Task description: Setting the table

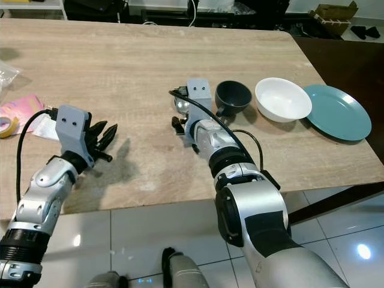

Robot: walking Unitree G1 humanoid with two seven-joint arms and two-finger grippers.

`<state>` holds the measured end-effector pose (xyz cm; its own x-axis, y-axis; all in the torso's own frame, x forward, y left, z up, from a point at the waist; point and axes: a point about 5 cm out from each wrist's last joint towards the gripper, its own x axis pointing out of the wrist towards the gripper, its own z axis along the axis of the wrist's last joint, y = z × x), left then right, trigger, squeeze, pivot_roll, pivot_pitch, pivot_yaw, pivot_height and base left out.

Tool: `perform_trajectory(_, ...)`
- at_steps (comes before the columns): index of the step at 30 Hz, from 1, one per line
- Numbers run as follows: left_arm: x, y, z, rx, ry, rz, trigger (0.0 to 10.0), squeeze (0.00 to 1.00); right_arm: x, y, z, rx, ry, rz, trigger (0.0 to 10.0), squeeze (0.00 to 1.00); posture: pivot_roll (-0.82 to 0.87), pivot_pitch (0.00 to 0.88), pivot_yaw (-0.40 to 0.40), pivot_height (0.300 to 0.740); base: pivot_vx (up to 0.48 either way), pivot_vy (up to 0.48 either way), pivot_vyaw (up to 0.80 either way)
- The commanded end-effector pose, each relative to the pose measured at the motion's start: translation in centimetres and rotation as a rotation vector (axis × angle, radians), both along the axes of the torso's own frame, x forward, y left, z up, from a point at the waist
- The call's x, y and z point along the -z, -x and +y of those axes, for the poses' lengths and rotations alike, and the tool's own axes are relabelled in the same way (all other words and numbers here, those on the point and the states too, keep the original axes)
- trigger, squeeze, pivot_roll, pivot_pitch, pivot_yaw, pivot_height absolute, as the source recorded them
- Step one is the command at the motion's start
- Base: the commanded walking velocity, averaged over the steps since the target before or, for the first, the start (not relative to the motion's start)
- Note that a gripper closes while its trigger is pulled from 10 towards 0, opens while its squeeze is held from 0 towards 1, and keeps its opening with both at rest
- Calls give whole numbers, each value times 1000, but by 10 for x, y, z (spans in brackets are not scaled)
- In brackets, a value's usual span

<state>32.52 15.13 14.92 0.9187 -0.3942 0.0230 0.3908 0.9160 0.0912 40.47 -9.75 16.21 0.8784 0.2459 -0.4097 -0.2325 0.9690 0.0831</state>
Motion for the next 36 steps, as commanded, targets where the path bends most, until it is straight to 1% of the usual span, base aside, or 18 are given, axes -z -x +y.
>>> perform_trajectory(1,4,3,-3,20,-9,18,10000,0,14,5,-1,8,-4,66,0,0,59,141,-64,740,0,0,0)
perform_trajectory(17,7,4,-4,32,-14,29,10000,0,18,6,-3,25,-24,79,0,0,58,142,-59,740,0,0,0)
perform_trajectory(22,8,4,-3,22,2,31,10000,0,18,6,-3,20,-32,69,0,0,55,131,-57,740,0,0,0)
perform_trajectory(23,7,3,-2,6,14,24,10000,0,14,5,-2,15,-52,48,0,0,59,124,-60,740,0,0,0)
perform_trajectory(26,6,3,-1,-8,27,20,10000,0,10,3,-2,9,-71,29,0,0,60,122,-61,740,0,0,0)
perform_trajectory(27,4,2,1,-36,45,10,10000,0,4,1,-1,-1,-96,-9,0,0,62,116,-64,740,0,0,0)
perform_trajectory(28,4,2,1,-36,45,10,10000,0,4,1,-1,-1,-96,-9,0,0,62,116,-64,740,0,0,0)
perform_trajectory(29,3,2,4,-68,76,3,10000,0,-2,0,-1,-22,-118,-57,0,0,63,112,-67,740,0,0,0)
perform_trajectory(30,3,2,4,-68,76,3,10000,0,-2,0,-1,-22,-118,-57,0,0,63,112,-67,740,0,0,0)
perform_trajectory(31,1,2,7,-104,102,-5,10000,0,-9,-1,-1,-54,-151,-115,0,0,63,108,-69,740,0,0,0)
perform_trajectory(32,0,2,9,-135,114,-22,10000,0,-13,1,-1,-85,-163,-175,0,0,64,104,-72,740,0,0,0)
perform_trajectory(33,-1,3,11,-155,120,-31,10000,0,-15,4,-1,-115,-153,-219,0,0,64,104,-72,740,0,0,0)
perform_trajectory(34,-1,3,11,-155,120,-31,10000,0,-15,4,-1,-115,-153,-219,0,0,64,104,-72,740,0,0,0)
perform_trajectory(35,0,5,11,-167,136,-33,10000,0,-10,15,-1,-157,-138,-276,0,0,62,100,-70,740,0,0,0)
perform_trajectory(36,0,5,11,-167,136,-33,10000,0,-10,15,-1,-157,-138,-276,0,0,62,100,-70,740,0,0,0)
